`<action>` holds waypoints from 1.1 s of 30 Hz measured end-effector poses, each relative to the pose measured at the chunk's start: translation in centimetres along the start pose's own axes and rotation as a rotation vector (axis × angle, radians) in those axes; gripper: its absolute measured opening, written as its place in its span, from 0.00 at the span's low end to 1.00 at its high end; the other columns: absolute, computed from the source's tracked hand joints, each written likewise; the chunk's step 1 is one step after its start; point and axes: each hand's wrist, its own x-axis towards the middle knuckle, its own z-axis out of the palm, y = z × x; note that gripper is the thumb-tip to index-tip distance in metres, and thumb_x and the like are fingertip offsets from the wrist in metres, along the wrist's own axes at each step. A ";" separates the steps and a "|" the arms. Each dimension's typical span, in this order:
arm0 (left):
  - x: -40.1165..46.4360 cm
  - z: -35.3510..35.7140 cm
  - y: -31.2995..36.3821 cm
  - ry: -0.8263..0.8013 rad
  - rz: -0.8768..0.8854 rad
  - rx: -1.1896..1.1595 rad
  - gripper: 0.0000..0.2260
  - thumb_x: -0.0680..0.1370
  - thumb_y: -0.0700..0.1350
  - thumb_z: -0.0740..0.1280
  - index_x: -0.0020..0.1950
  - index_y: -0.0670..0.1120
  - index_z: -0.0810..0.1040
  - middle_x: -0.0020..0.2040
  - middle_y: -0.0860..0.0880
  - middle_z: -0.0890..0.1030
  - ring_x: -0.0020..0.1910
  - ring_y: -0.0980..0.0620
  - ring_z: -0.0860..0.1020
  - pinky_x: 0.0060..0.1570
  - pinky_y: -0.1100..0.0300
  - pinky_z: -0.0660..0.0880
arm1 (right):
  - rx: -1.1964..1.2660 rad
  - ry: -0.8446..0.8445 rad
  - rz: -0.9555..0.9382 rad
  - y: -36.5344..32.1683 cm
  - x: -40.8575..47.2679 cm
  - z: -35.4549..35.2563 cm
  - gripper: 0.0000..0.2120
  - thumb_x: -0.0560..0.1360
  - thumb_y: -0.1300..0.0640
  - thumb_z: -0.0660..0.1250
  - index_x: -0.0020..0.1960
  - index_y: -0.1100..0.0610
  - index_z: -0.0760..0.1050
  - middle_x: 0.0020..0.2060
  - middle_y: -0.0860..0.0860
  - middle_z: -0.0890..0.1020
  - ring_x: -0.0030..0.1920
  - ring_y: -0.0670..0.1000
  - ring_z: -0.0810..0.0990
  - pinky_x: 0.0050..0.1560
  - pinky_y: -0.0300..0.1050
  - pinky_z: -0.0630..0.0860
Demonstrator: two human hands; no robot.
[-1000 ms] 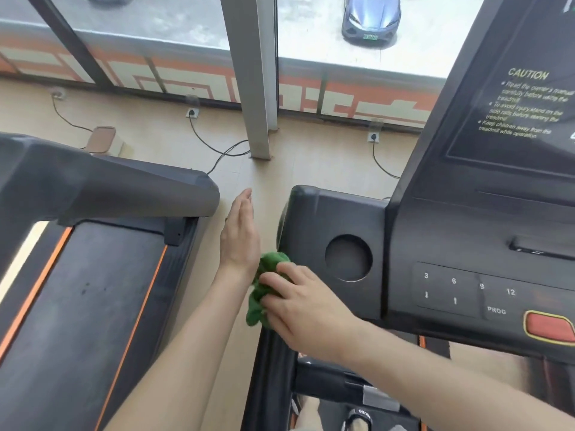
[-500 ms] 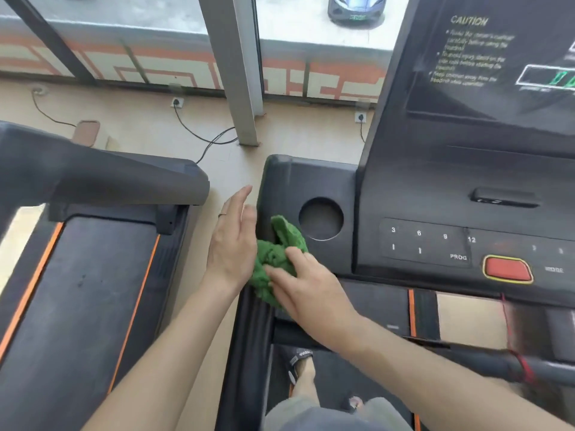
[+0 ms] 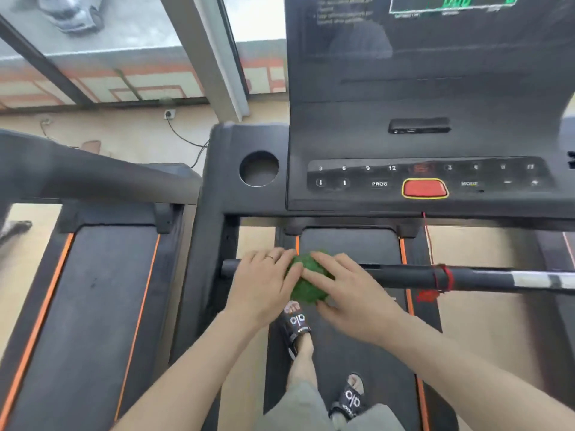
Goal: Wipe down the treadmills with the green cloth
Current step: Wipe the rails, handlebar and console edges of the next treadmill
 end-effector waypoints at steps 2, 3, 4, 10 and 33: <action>-0.1 0.2 1.3 -0.049 -0.011 0.124 0.30 0.81 0.66 0.44 0.73 0.53 0.71 0.65 0.48 0.78 0.61 0.44 0.76 0.63 0.48 0.67 | 0.012 -0.054 0.080 1.5 -2.2 -1.6 0.29 0.70 0.49 0.63 0.71 0.49 0.71 0.72 0.53 0.69 0.62 0.55 0.71 0.66 0.50 0.69; 0.0 0.4 1.8 -0.080 -0.026 0.165 0.32 0.80 0.69 0.43 0.75 0.54 0.69 0.66 0.46 0.77 0.62 0.43 0.75 0.63 0.47 0.66 | 0.015 -0.058 0.153 2.3 -3.2 -2.1 0.30 0.69 0.47 0.63 0.71 0.49 0.70 0.72 0.53 0.70 0.66 0.55 0.71 0.70 0.52 0.65; 0.2 0.4 2.1 -0.094 -0.038 0.212 0.34 0.78 0.70 0.43 0.74 0.55 0.69 0.65 0.45 0.78 0.61 0.42 0.76 0.62 0.46 0.66 | 0.014 -0.080 0.245 3.2 -4.0 -2.4 0.33 0.69 0.44 0.62 0.73 0.51 0.67 0.71 0.53 0.71 0.69 0.55 0.70 0.73 0.54 0.62; 1.1 0.8 1.9 -0.068 0.140 0.271 0.29 0.76 0.68 0.55 0.68 0.50 0.74 0.53 0.47 0.80 0.49 0.43 0.80 0.51 0.49 0.73 | -0.235 -0.317 0.388 4.7 -4.1 -1.8 0.28 0.64 0.42 0.67 0.60 0.54 0.69 0.52 0.49 0.75 0.55 0.56 0.75 0.57 0.50 0.68; 3.4 -0.8 2.0 -0.197 0.201 0.250 0.19 0.72 0.59 0.67 0.57 0.52 0.67 0.46 0.53 0.78 0.46 0.44 0.80 0.37 0.55 0.68 | 0.278 -0.244 0.501 6.1 -4.0 -5.2 0.38 0.67 0.67 0.65 0.75 0.57 0.59 0.68 0.52 0.68 0.65 0.57 0.71 0.60 0.52 0.73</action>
